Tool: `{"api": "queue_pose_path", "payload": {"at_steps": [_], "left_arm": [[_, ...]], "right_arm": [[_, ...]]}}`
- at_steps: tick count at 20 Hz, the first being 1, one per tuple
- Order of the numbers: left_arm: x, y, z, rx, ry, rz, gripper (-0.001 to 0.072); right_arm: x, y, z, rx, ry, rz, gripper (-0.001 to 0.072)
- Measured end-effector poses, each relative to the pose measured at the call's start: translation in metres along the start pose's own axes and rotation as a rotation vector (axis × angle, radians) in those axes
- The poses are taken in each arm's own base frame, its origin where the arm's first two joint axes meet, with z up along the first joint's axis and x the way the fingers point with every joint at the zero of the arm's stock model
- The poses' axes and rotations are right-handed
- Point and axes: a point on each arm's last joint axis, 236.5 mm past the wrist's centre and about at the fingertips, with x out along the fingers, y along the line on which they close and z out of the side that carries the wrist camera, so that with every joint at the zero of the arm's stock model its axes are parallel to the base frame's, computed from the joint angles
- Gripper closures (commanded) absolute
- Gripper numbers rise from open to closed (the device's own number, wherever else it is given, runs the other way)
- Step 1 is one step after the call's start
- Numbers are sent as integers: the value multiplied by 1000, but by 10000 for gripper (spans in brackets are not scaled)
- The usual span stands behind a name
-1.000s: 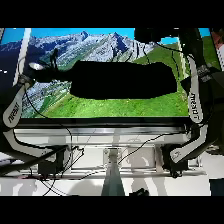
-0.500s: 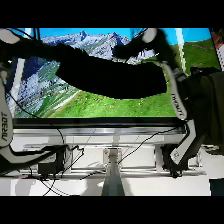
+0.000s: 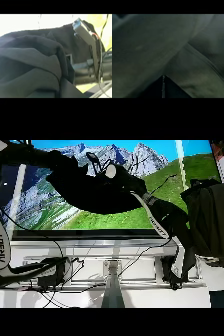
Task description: Fold the clothes and pants, and hang the long-sleeved shirts on hangers.
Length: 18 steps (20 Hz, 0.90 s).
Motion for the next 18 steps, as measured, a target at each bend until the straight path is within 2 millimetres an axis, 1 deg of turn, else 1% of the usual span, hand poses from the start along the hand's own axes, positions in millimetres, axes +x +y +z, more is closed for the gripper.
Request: {"api": "queue_pose_path", "payload": {"at_steps": [2,3,5,7,9,10,12,13,14,15,16,18], "left_arm": [[13,-11,-6,18,31,-20,694],[22,-18,-10,27,52,-33,694],[47,-37,-19,28,98,-62,694],[78,-60,-27,21,129,-91,694],[113,-92,-32,8,127,-142,694],[131,-112,-32,1,111,-178,695],[162,-152,-28,-25,47,-242,694],[175,-169,-25,-34,8,-261,650],[187,-184,-22,-40,-39,-275,323],[196,-197,-18,-50,-85,-285,13],[204,-208,-15,-60,-126,-293,-6],[214,-222,-14,-57,-175,-298,-4]], "right_arm": [[-25,-32,11,4,-2,-60,691],[-44,-53,16,10,-3,-102,691],[-89,-96,30,36,-22,-181,690],[-141,-136,40,80,-51,-249,690],[-193,-166,47,127,-93,-300,690],[-217,-178,50,148,-119,-321,690],[-260,-195,52,182,-168,-357,690],[-277,-201,53,194,-189,-370,690],[-292,-206,53,205,-206,-384,690],[-303,-210,51,214,-215,-395,690],[-313,-214,51,221,-226,-404,690],[-325,-224,46,225,-226,-440,690]]}}
